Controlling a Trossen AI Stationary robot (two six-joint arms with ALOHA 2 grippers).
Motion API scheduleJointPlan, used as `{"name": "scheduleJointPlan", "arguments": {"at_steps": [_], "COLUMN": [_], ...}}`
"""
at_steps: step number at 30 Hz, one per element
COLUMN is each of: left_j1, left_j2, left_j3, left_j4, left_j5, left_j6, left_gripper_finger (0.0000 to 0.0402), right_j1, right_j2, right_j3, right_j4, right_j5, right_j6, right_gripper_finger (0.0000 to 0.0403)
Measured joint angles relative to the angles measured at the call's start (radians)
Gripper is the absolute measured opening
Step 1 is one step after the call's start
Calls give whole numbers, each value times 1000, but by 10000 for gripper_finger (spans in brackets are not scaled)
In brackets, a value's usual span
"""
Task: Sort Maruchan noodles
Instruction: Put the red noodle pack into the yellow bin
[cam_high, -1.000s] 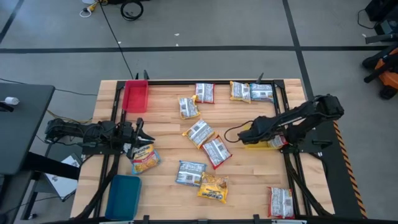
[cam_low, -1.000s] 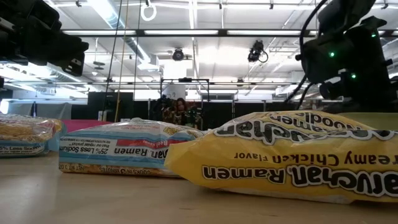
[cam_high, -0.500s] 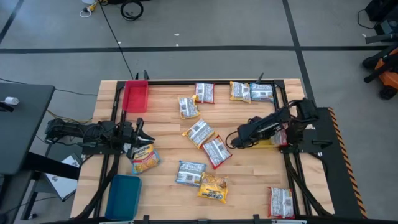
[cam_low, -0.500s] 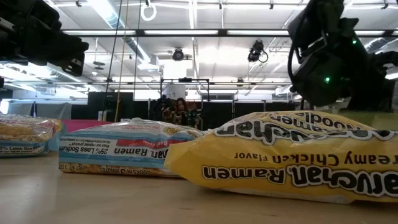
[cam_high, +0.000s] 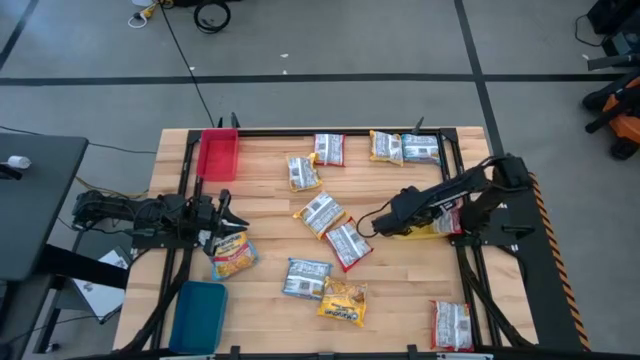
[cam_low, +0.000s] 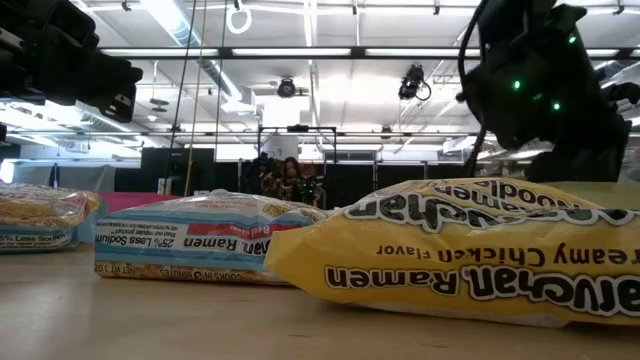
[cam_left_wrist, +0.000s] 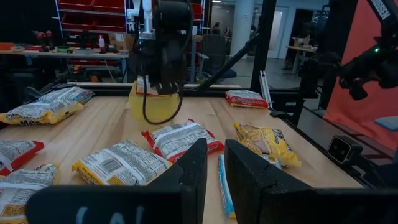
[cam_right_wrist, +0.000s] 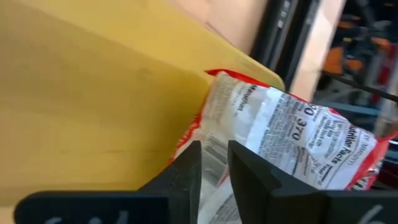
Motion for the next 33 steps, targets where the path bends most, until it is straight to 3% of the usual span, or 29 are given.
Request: {"name": "scheduleJointPlan", "arguments": {"at_steps": [8,12,16,20,23,27,33], "left_j1": [0,0,0,0,0,0,0], "left_j2": [0,0,0,0,0,0,0], "left_j3": [0,0,0,0,0,0,0], "left_j4": [0,0,0,0,0,0,0], "left_j5": [0,0,0,0,0,0,0], "left_j6": [0,0,0,0,0,0,0], "left_gripper_finger": [62,62,62,62,62,62,62], "right_j1": [68,123,183,207,207,206,209], "right_j2": [-117,-119,-29,147,310,498,658], "right_j3": [85,204,328,486,635,813,965], "right_j4": [55,204,507,701,644,442,174], "right_j5": [110,225,318,266,205,218,224], "right_j6": [99,50,-140,-312,-350,-334,-233], "right_gripper_finger": [100,100,98,96,96,98,118]}}
